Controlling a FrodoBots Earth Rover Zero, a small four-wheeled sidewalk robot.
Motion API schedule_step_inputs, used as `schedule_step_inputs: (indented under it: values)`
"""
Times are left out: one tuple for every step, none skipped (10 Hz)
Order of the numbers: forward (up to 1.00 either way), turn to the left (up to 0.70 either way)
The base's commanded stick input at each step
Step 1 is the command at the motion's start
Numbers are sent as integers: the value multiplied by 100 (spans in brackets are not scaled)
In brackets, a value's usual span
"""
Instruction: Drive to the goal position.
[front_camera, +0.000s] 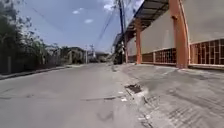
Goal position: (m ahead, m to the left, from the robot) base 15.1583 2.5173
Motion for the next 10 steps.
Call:
schedule_step_inputs:
  values:
    - [100,0]
    - [100,0]
    - [100,7]
    - [100,26]
    - [100,24]
    - [100,11]
    - [100,1]
    - [100,0]
    - [100,0]
    - [100,0]
